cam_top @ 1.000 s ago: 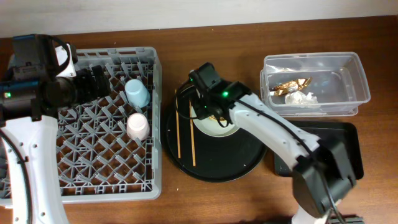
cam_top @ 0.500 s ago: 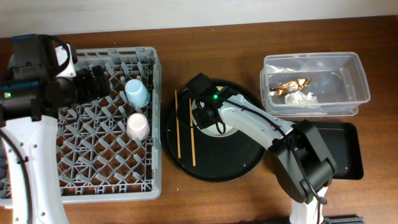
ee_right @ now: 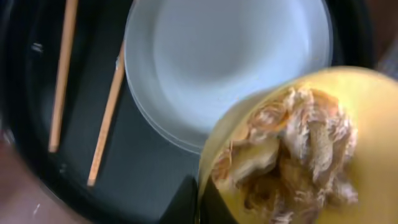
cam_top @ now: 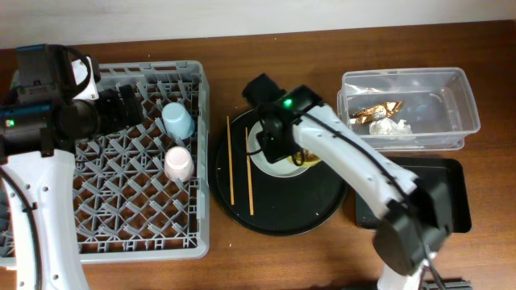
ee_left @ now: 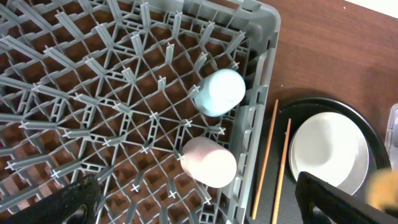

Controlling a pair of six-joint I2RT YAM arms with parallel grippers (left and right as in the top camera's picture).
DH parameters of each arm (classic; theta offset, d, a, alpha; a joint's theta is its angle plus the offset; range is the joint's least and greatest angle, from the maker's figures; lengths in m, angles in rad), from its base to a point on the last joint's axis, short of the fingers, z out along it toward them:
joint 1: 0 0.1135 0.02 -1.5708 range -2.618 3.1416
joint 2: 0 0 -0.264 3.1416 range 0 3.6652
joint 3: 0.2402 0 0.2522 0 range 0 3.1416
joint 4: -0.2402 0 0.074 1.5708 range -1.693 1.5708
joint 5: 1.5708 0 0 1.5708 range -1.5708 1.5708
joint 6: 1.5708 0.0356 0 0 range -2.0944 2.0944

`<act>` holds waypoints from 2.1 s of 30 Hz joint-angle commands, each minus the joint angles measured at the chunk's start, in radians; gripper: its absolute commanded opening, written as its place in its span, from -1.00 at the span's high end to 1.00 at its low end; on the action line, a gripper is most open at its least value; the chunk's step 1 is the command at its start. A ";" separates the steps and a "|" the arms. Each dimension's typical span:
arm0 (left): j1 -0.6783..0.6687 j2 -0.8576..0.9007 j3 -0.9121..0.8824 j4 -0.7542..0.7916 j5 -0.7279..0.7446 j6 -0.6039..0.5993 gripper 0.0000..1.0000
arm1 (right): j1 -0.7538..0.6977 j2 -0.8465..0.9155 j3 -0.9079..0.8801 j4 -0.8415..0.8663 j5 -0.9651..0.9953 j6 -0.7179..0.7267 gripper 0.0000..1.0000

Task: Sort waste into correct bins and load items into the dishwasher rack
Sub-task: 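Grasp the yellow bowl with the right gripper and lift it off the plate, then tip the yellow bowl over the black tray to dump the shells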

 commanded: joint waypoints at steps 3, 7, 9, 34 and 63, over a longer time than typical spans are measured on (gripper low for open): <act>0.003 0.001 0.010 0.001 0.007 -0.009 -0.98 | -0.131 -0.160 0.023 -0.168 0.023 0.105 0.92; 0.003 0.001 0.010 0.001 0.007 -0.009 -0.99 | -0.342 -0.215 0.020 -0.230 -0.048 0.103 0.92; 0.003 0.001 0.010 0.001 0.007 -0.009 -0.99 | -0.449 -0.227 0.000 -0.225 -0.098 0.076 0.92; 0.003 0.001 0.010 0.001 0.007 -0.009 -0.99 | -1.569 -0.265 -0.758 -0.026 -1.312 -0.864 0.92; 0.003 0.001 0.010 0.001 0.007 -0.009 -0.99 | -1.700 -0.265 -0.893 -0.008 -1.642 -0.779 0.92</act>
